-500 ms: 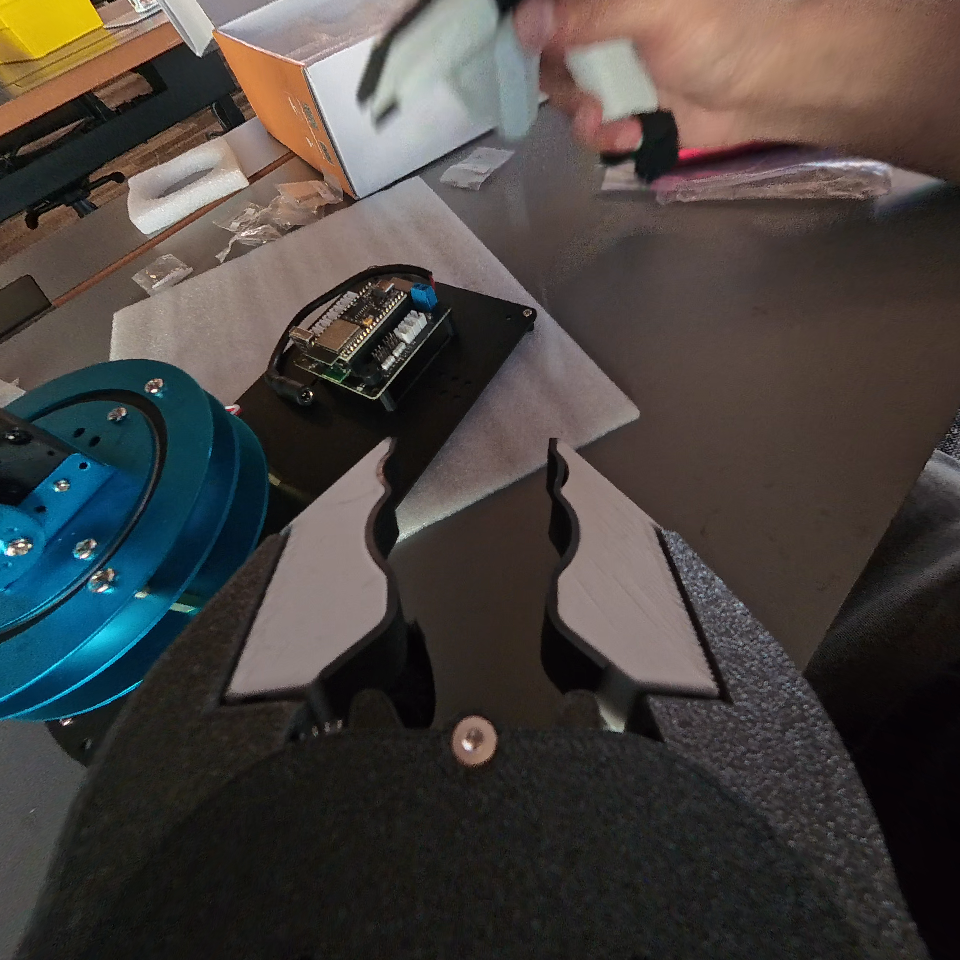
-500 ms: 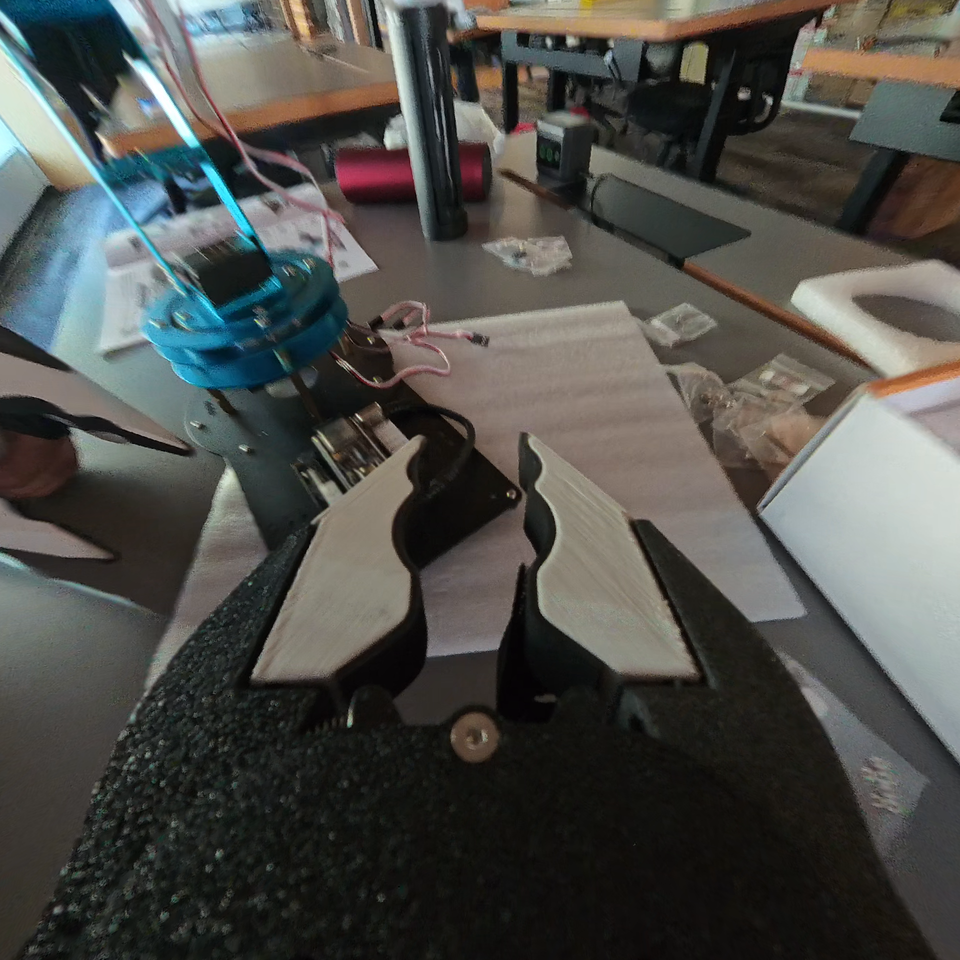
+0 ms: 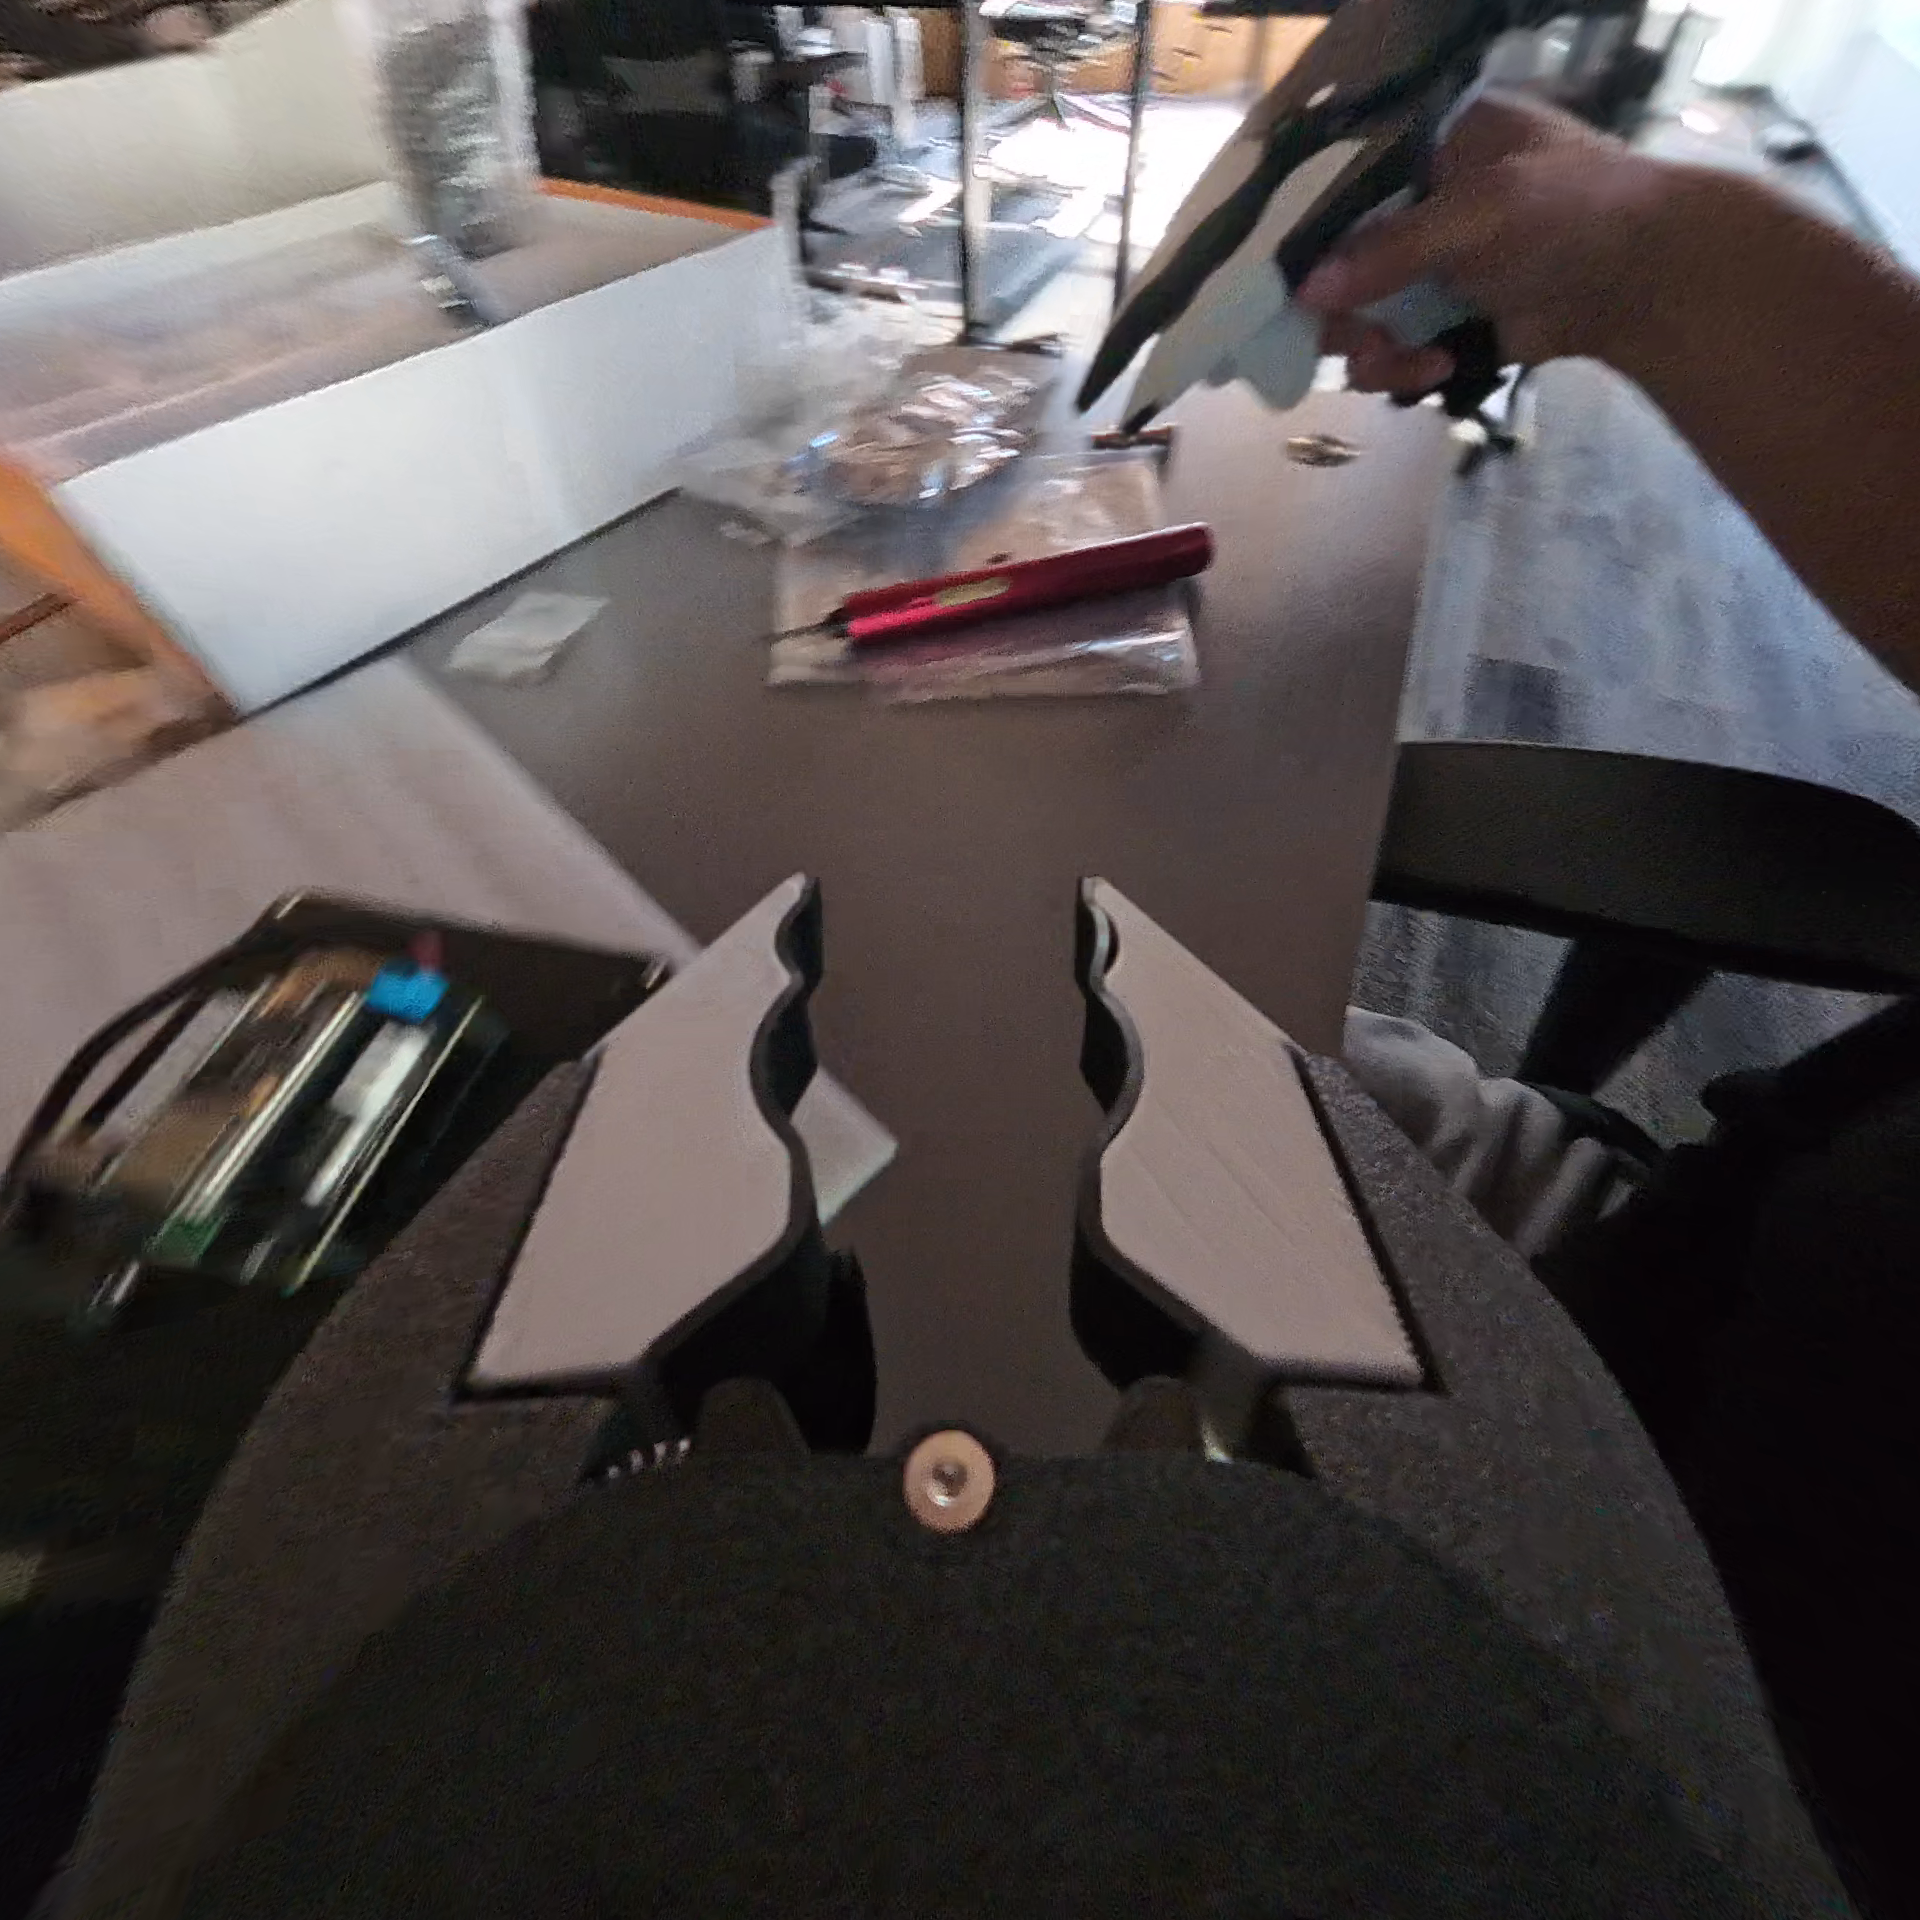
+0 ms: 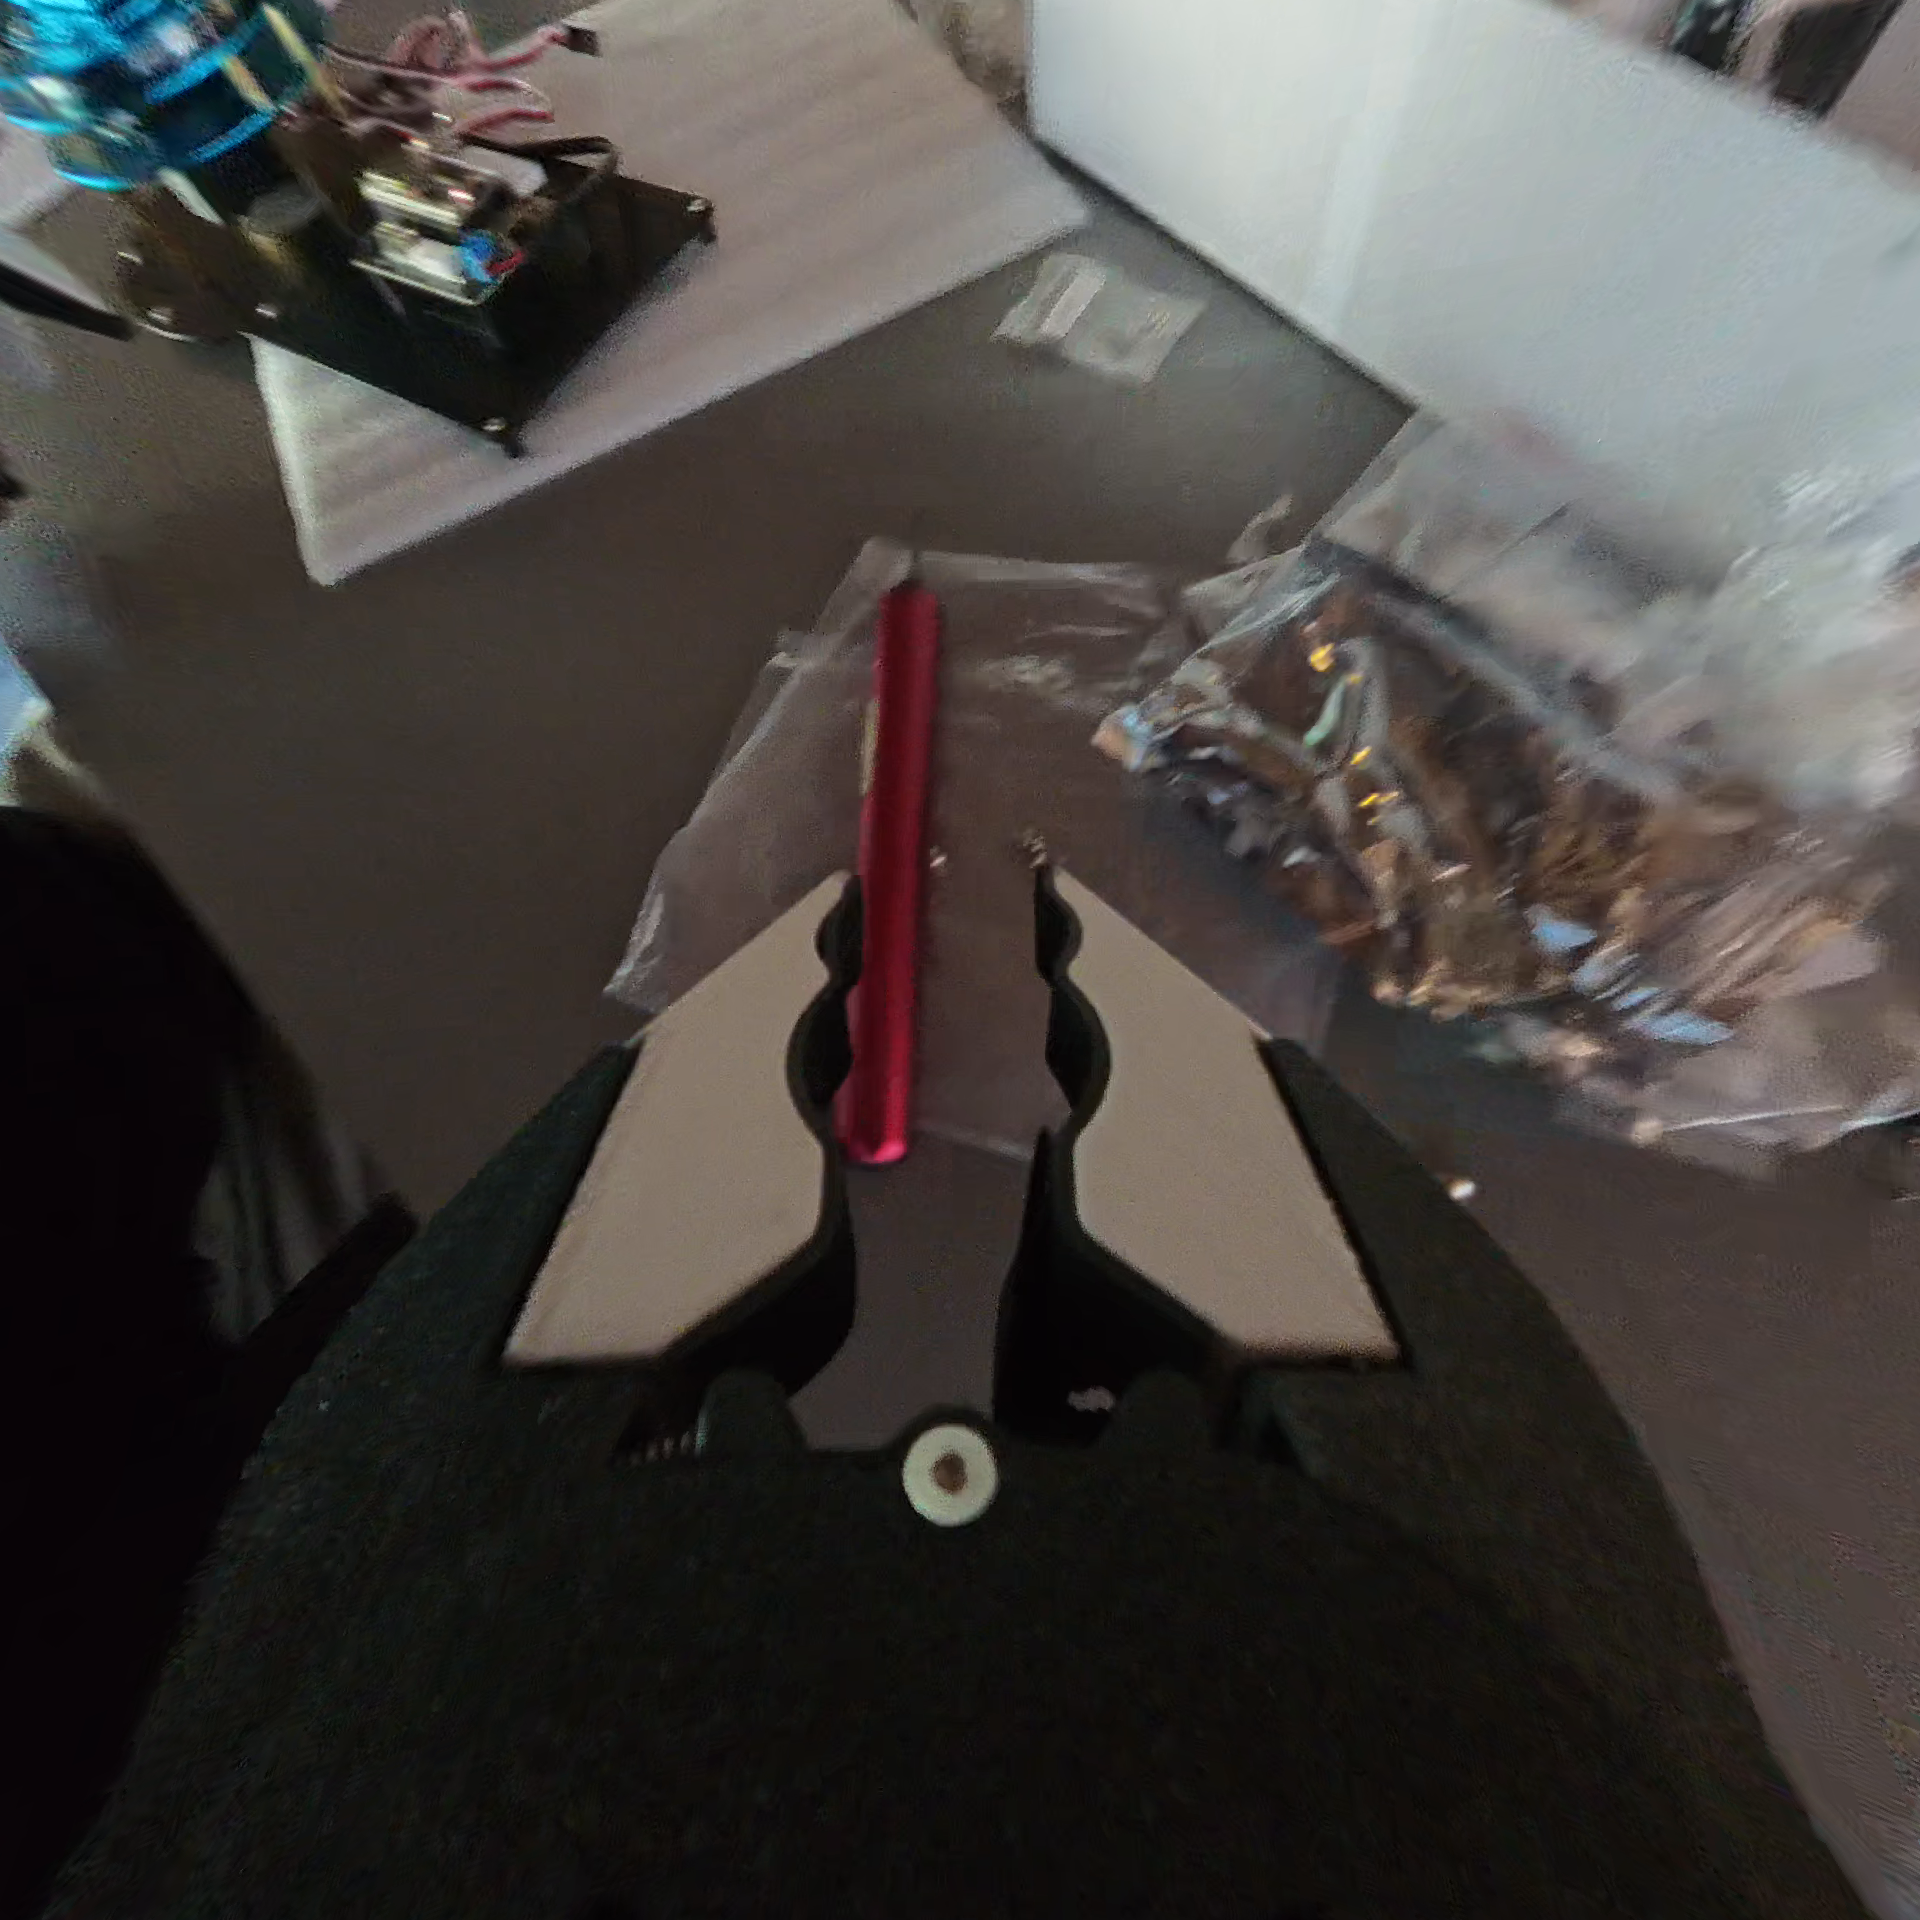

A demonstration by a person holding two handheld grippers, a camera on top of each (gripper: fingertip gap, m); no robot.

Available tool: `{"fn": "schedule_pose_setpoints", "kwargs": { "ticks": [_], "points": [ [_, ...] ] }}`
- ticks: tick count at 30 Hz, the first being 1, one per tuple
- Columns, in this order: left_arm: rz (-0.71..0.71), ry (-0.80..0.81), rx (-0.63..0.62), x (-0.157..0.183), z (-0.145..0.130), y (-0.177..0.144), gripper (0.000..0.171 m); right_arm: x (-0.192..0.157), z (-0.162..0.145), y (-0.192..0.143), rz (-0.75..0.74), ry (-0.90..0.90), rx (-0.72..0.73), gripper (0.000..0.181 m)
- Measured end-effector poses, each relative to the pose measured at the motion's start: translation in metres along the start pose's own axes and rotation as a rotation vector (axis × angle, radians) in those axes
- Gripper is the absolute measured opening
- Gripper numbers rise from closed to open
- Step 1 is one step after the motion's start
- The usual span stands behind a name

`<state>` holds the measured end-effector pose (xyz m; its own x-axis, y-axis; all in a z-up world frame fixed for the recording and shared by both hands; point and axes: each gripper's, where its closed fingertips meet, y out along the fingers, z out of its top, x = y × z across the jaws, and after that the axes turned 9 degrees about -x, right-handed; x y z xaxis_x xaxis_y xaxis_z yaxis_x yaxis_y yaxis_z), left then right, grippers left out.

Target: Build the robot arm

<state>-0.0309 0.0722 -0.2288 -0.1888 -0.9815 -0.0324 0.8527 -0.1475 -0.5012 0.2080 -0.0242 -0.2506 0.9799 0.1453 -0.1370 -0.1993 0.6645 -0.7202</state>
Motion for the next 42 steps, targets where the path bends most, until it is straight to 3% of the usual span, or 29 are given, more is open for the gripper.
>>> {"fn": "schedule_pose_setpoints", "kwargs": {
  "ticks": [3, 8, 12, 15, 25, 33, 35, 42],
  "points": [
    [-0.141, 0.063, -0.043, 0.018, 0.028, 0.038, 0.048, -0.017, -0.011, 0.008, 0.044, 0.028, 0.037, 0.034],
    [-0.234, 0.129, -0.235, 0.009, 0.074, 0.128, 0.046, -0.007, -0.013, 0.026, -0.085, 0.006, 0.035, 0.031],
    [-0.258, 0.157, -0.465, -0.003, 0.08, 0.202, 0.035, -0.006, 0.001, 0.018, -0.024, 0.049, 0.088, 0.033],
    [-0.306, 0.159, -0.568, 0.002, 0.079, 0.232, 0.029, -0.014, -0.012, 0.017, -0.037, 0.018, 0.049, 0.035],
    [-0.426, 0.121, -0.716, 0.02, 0.065, 0.249, 0.026, -0.031, -0.014, -0.01, 0.008, 0.104, 0.311, 0.032],
    [-0.335, 0.175, -0.759, 0.017, 0.059, 0.262, 0.012, -0.035, -0.018, -0.011, 0.013, 0.053, 0.301, 0.031],
    [-0.299, 0.199, -0.745, 0.012, 0.058, 0.264, 0.003, -0.039, -0.02, -0.01, 0.027, 0.046, 0.297, 0.031],
    [-0.256, 0.298, -0.644, 0.007, 0.062, 0.254, 0.002, -0.033, -0.027, -0.008, 0.0, 0.056, 0.267, 0.03]
  ]
}}
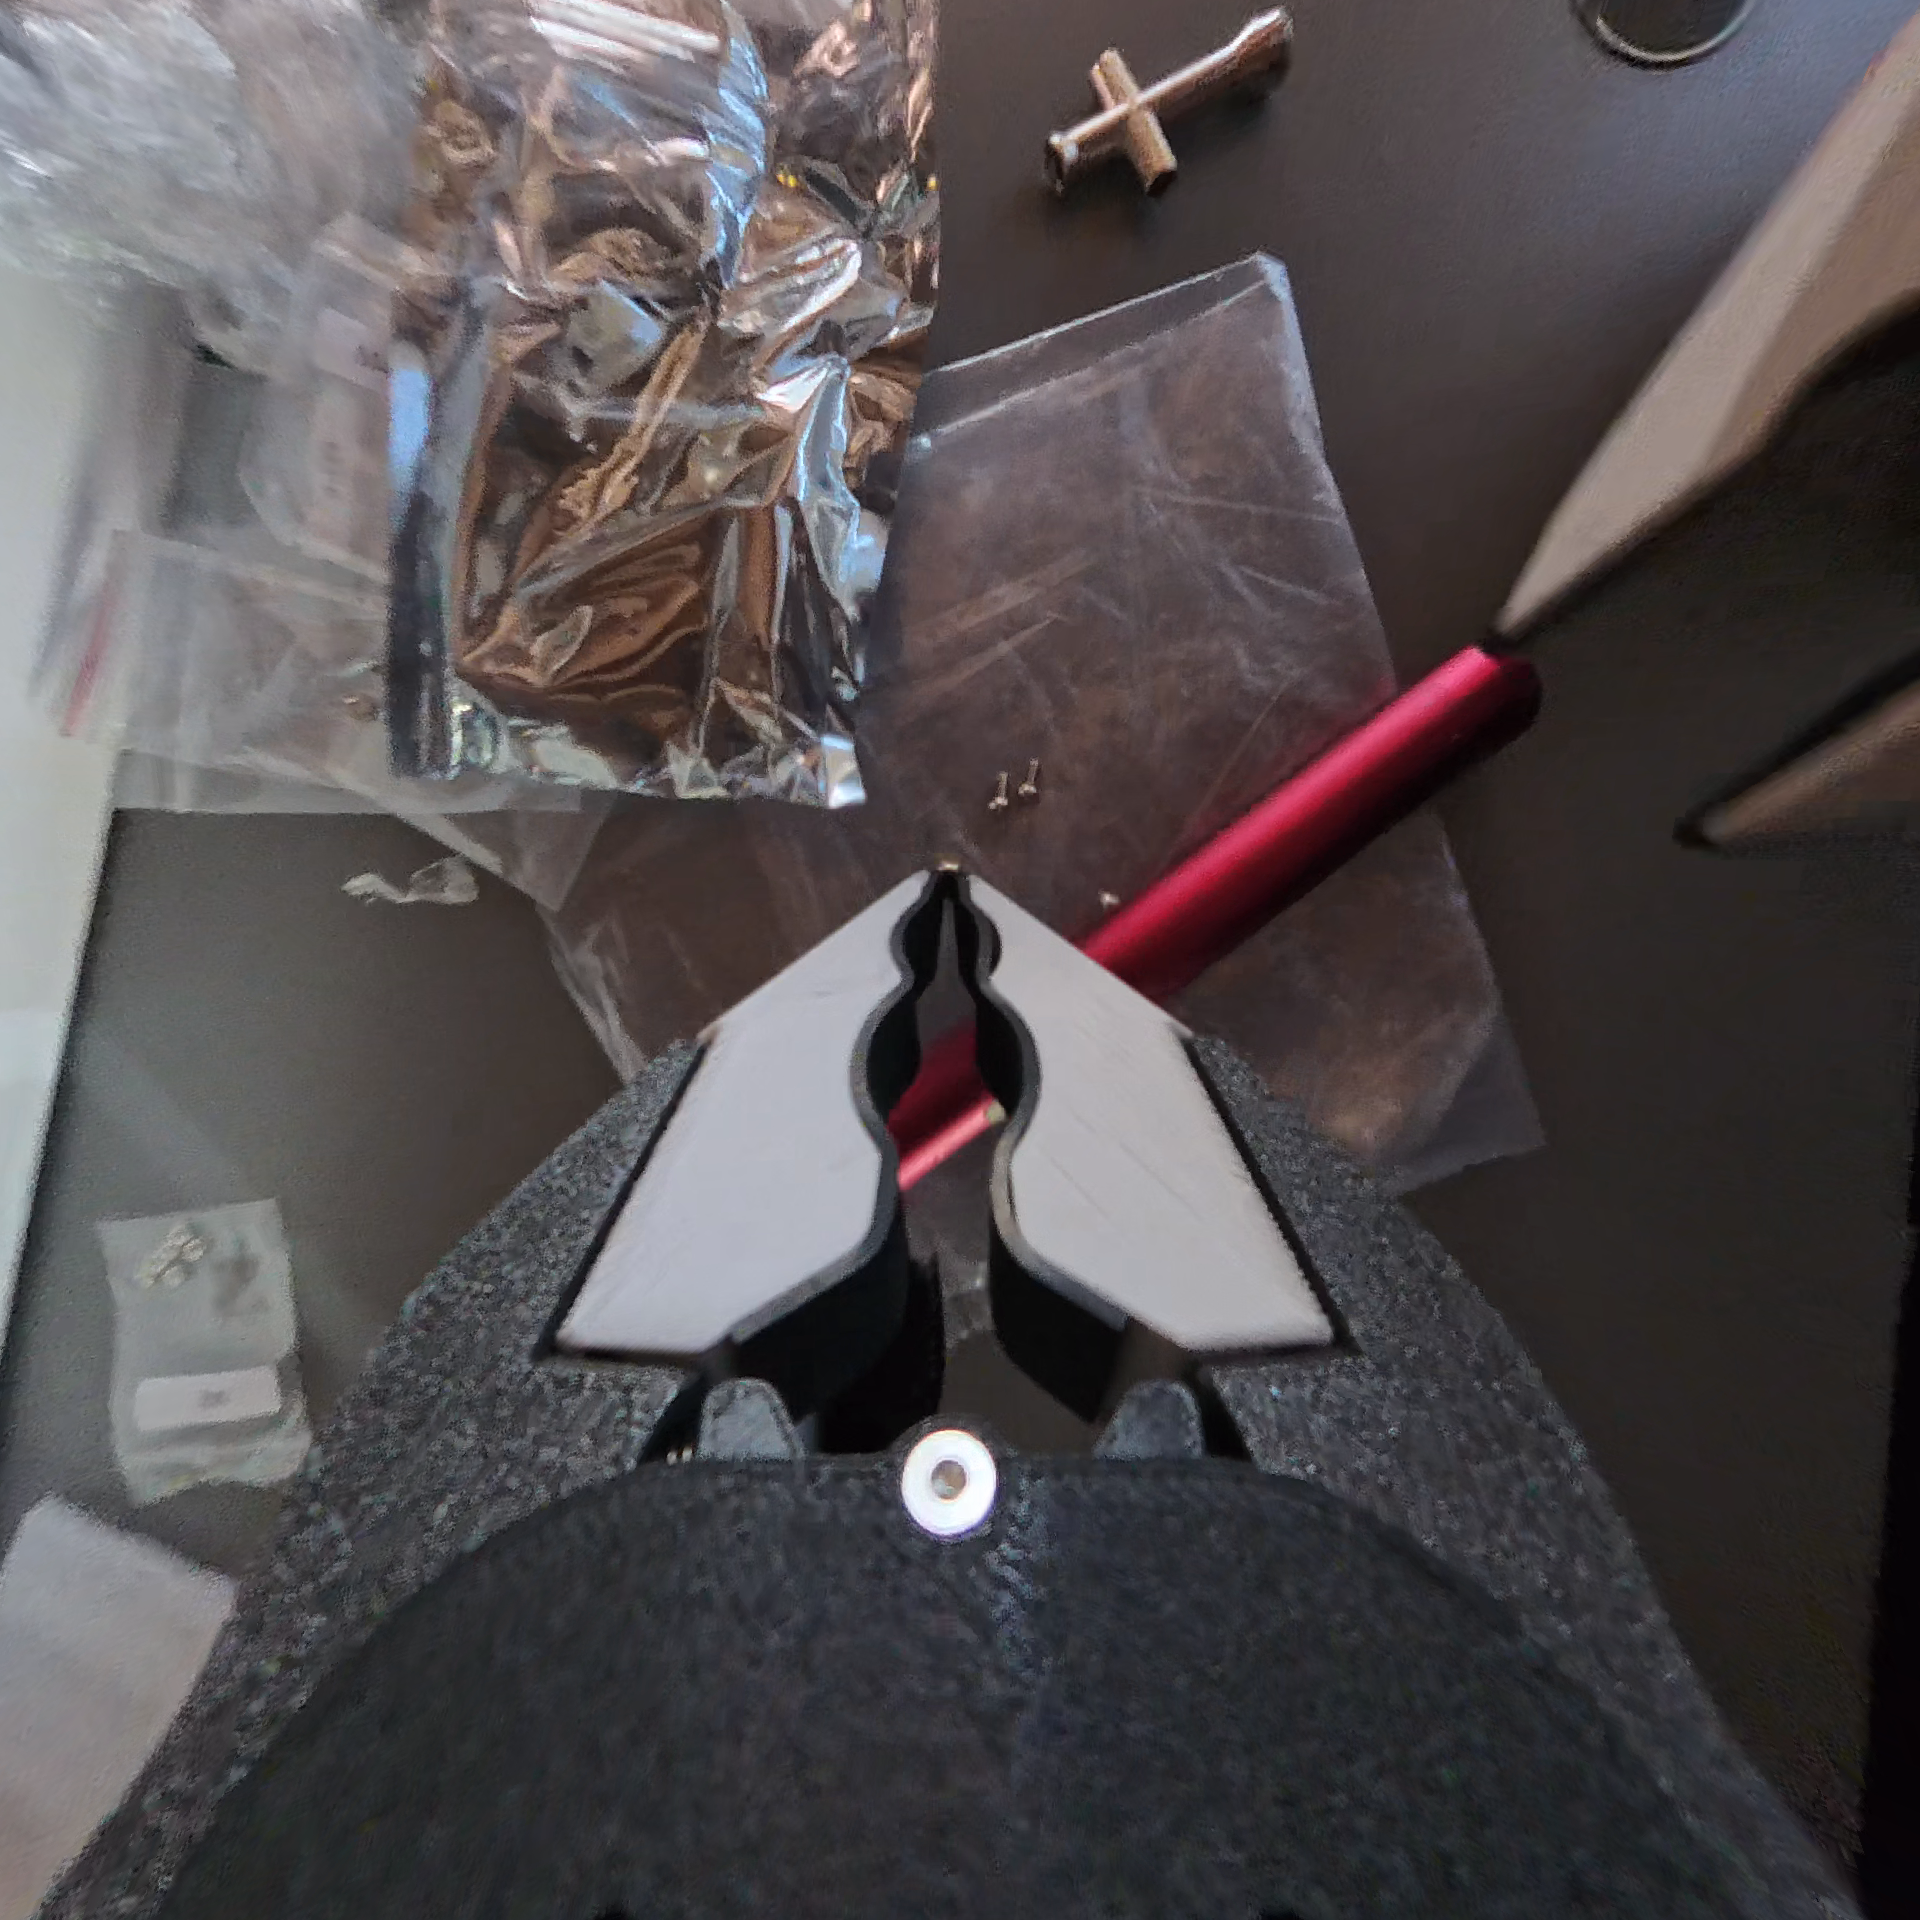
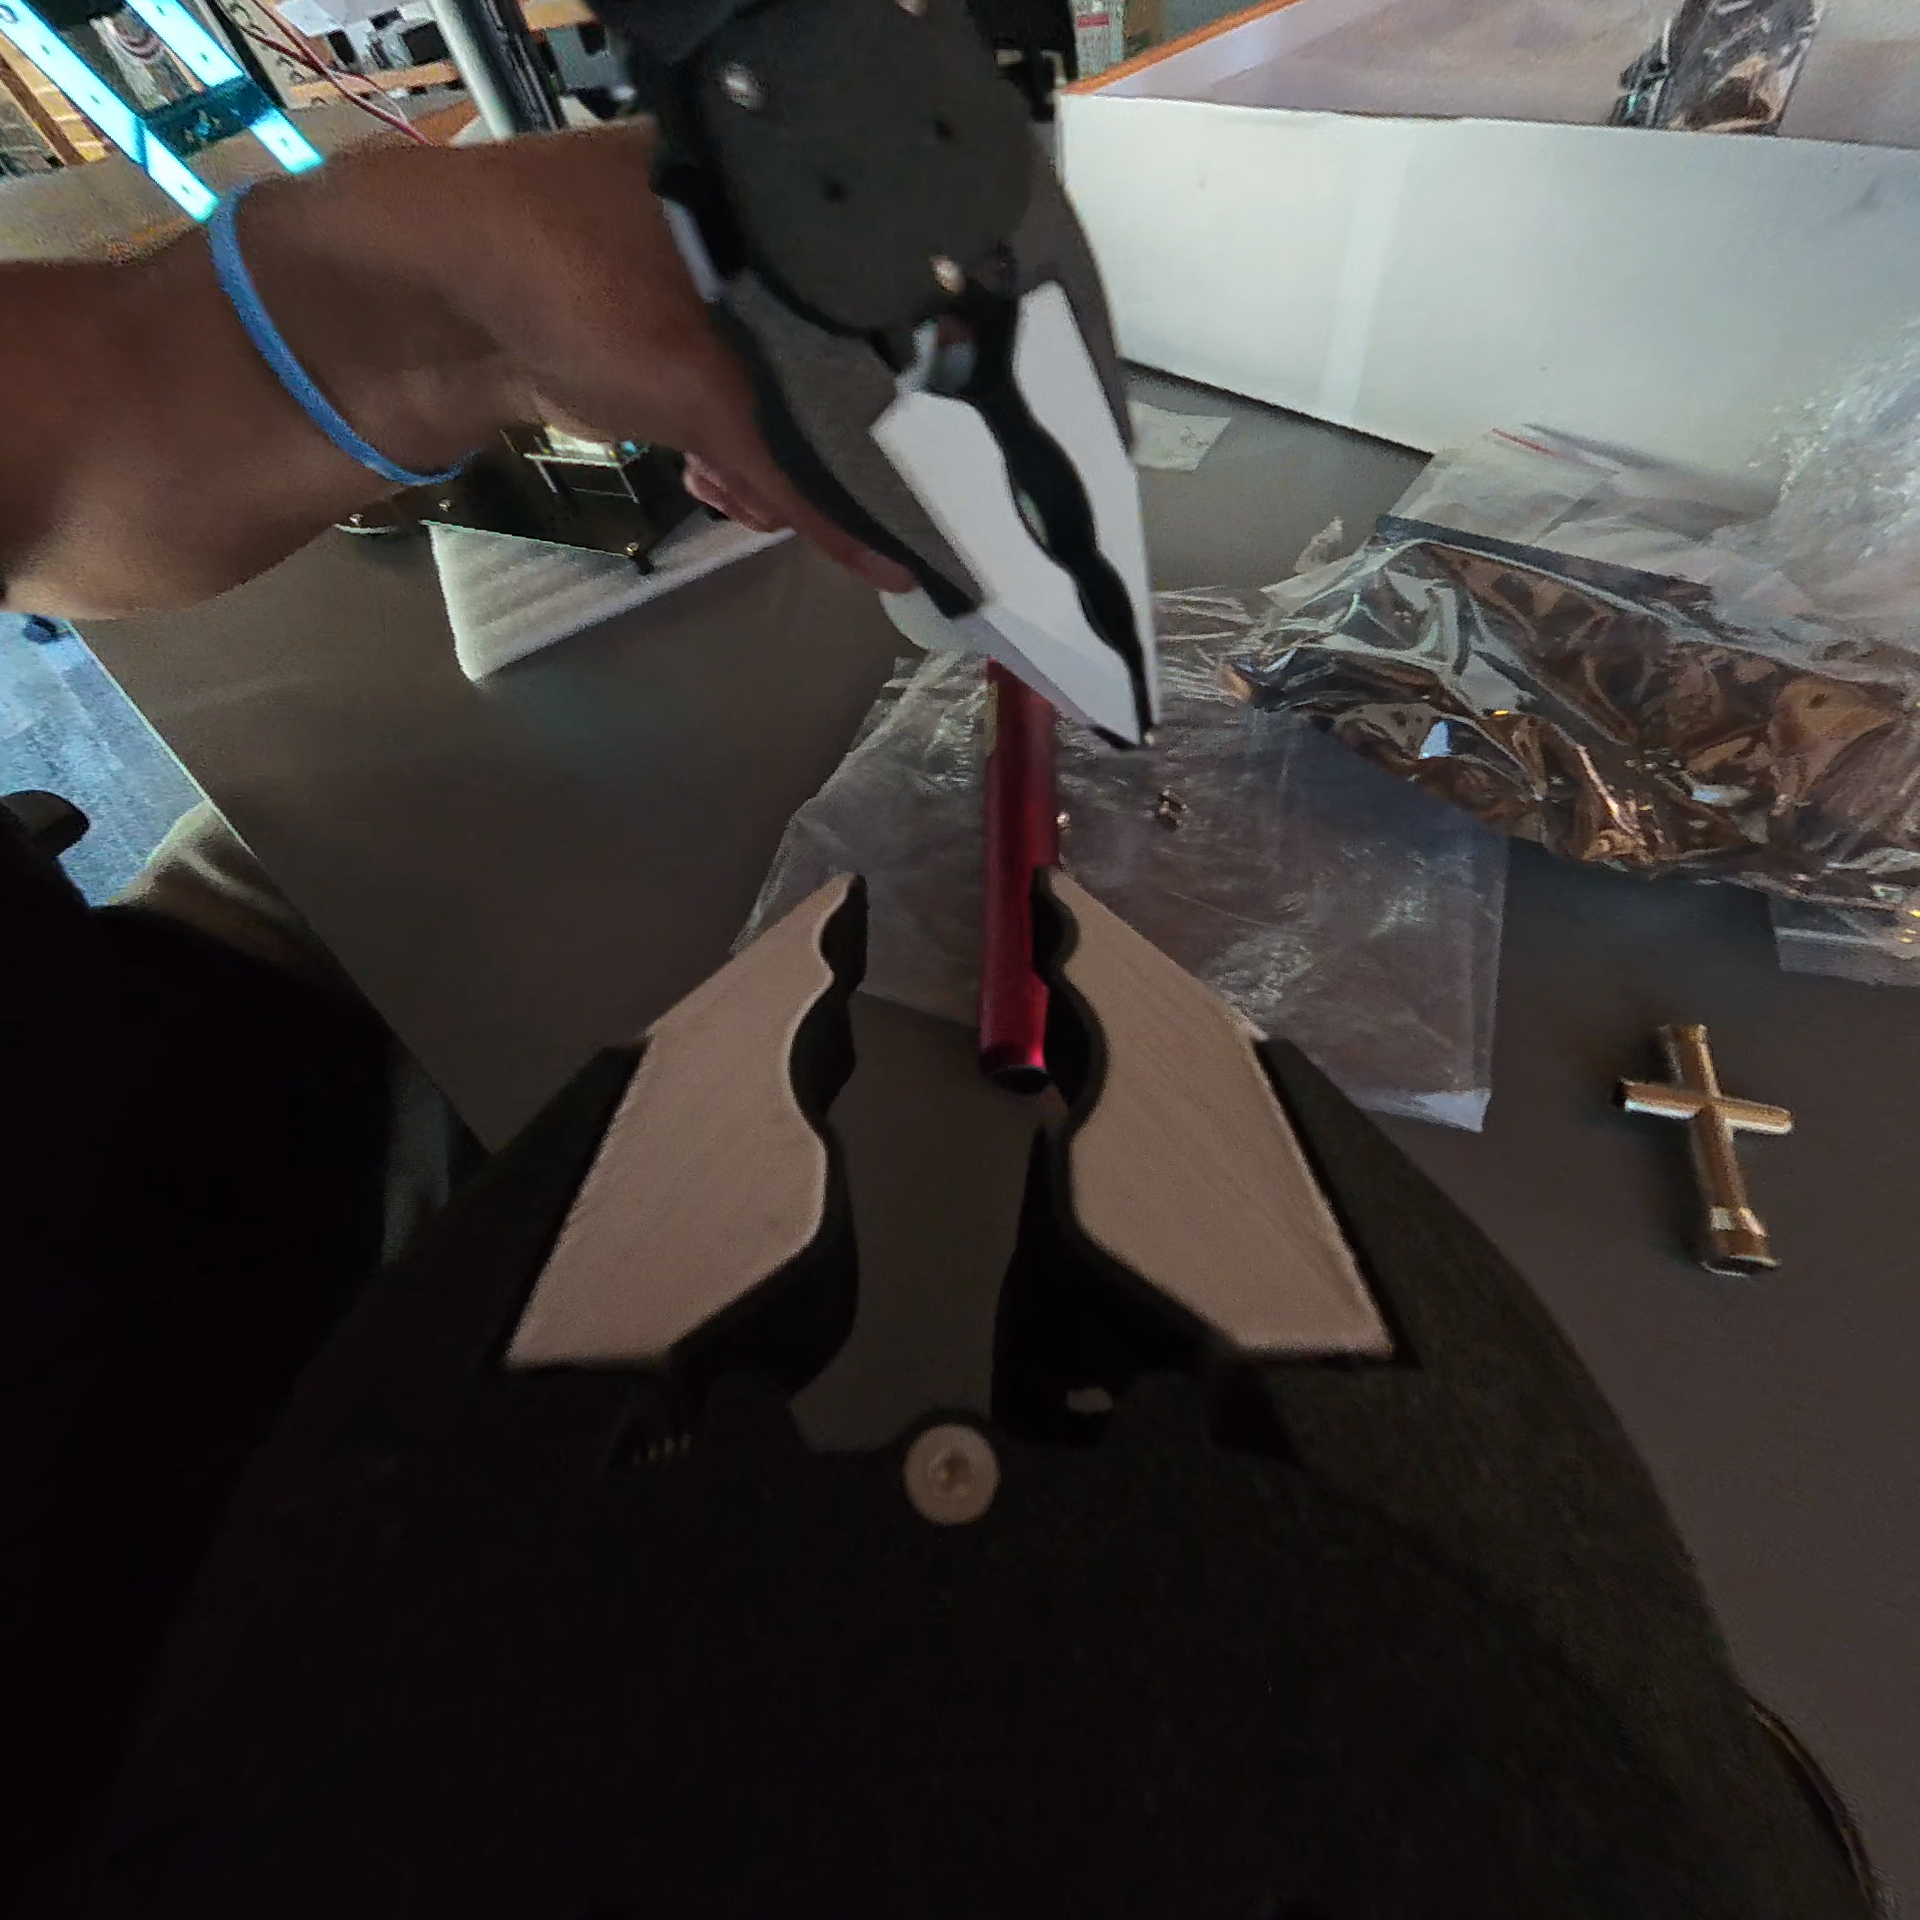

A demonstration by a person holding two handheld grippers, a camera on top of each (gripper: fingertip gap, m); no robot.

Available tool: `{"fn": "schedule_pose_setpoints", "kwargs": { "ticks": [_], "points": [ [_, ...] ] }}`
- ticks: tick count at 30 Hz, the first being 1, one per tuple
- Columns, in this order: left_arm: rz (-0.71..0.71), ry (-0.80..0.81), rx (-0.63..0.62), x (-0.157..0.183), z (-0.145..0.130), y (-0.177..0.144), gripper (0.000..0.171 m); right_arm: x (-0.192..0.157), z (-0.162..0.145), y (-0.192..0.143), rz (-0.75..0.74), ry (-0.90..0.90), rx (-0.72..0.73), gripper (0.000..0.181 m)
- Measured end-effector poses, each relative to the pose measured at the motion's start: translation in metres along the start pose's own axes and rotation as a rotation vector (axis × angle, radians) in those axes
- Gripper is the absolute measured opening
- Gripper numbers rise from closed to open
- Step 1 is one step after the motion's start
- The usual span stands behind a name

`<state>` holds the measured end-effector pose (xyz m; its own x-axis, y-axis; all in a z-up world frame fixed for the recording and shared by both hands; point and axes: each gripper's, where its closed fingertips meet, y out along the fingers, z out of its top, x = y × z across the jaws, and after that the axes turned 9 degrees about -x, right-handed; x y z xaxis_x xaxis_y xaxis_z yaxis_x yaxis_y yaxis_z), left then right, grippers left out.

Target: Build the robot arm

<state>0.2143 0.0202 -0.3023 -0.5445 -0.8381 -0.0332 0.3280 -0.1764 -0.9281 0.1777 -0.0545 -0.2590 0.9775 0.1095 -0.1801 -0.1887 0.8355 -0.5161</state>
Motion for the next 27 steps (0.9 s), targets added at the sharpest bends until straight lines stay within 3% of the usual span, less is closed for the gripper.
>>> {"fn": "schedule_pose_setpoints", "kwargs": {
  "ticks": [4, 8, 12, 15, 18, 25, 27],
  "points": [
    [0.091, -0.012, 0.12, 0.001, -0.024, -0.04, 0.002, 0.006, 0.001, 0.003, -0.039, -0.015, -0.036, 0.029],
    [0.216, -0.09, 0.173, 0.009, -0.088, -0.083, 0.002, 0.001, 0.01, 0.018, -0.032, -0.076, -0.078, 0.03],
    [0.396, -0.176, 0.045, 0.019, -0.184, -0.111, 0.001, -0.003, 0.013, 0.035, -0.012, -0.104, -0.155, 0.031],
    [0.403, -0.227, -0.014, 0.036, -0.226, -0.113, 0.002, 0.005, 0.013, 0.043, -0.022, -0.058, -0.205, 0.034],
    [0.44, -0.218, -0.031, 0.03, -0.241, -0.108, 0.002, 0.016, 0.004, 0.046, -0.105, -0.068, -0.264, 0.034],
    [0.367, -0.23, 0.015, 0.029, -0.245, -0.093, 0.003, 0.021, -0.022, 0.052, -0.234, -0.094, -0.342, 0.029],
    [0.376, -0.26, 0.036, 0.026, -0.246, -0.097, 0.018, 0.019, -0.022, 0.053, -0.251, -0.114, -0.343, 0.024]
  ]
}}
